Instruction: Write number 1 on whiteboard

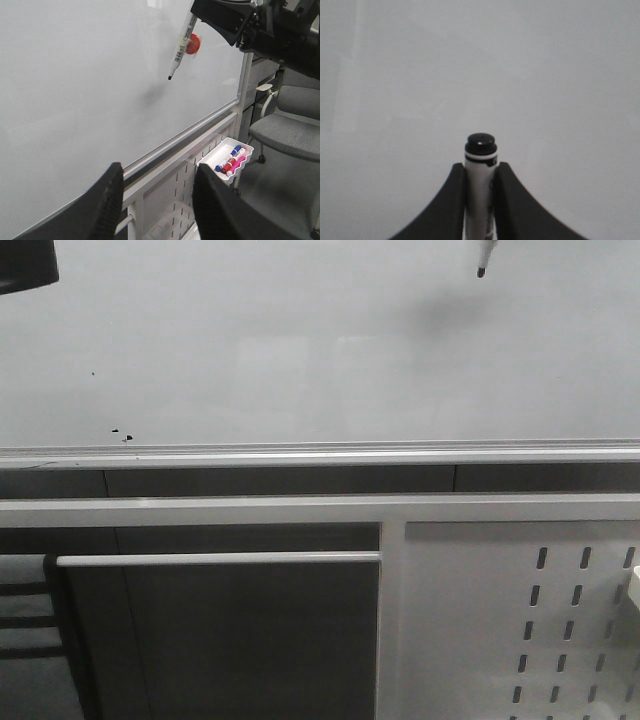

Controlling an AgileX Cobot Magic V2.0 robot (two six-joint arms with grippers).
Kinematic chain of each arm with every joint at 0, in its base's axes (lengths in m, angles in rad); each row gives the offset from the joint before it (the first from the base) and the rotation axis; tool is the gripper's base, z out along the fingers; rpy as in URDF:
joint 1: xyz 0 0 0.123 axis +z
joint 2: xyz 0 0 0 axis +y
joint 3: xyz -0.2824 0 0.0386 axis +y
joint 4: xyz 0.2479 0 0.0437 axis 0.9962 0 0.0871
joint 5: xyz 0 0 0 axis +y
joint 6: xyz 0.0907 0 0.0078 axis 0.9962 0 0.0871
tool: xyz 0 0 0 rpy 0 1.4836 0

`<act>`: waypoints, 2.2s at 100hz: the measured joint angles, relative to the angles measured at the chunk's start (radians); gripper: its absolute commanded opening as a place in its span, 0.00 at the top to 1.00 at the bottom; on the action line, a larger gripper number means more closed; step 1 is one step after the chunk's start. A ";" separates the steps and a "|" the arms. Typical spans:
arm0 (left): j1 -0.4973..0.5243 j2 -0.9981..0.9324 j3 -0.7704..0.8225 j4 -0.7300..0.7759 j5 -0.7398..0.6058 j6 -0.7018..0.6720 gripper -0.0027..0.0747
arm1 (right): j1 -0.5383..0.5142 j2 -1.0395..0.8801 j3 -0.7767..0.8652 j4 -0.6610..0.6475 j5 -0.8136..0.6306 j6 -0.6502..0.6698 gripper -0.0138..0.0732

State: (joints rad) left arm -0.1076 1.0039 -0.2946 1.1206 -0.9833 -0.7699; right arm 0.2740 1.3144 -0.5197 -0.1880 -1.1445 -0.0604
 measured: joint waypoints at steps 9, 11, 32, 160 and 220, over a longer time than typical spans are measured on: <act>0.000 0.000 0.000 0.000 0.000 0.000 0.59 | 0.000 0.000 0.000 0.000 0.000 0.000 0.90; 0.000 0.000 0.000 0.000 0.000 0.000 0.59 | 0.000 0.000 0.000 0.000 0.000 0.000 0.90; 0.000 0.000 0.000 0.000 0.000 0.000 0.59 | 0.000 0.000 0.000 0.000 0.000 0.000 0.90; 0.000 -0.002 0.000 0.000 0.000 0.000 0.59 | 0.000 0.108 -0.074 -0.016 -0.005 0.002 0.90; 0.000 -0.002 0.000 0.000 0.000 0.000 0.59 | 0.000 0.108 -0.051 -0.016 -0.005 0.002 0.90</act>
State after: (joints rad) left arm -0.1076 1.0022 -0.2946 1.1206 -0.9833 -0.7699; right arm 0.2740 1.4228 -0.5705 -0.2037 -1.1491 -0.0581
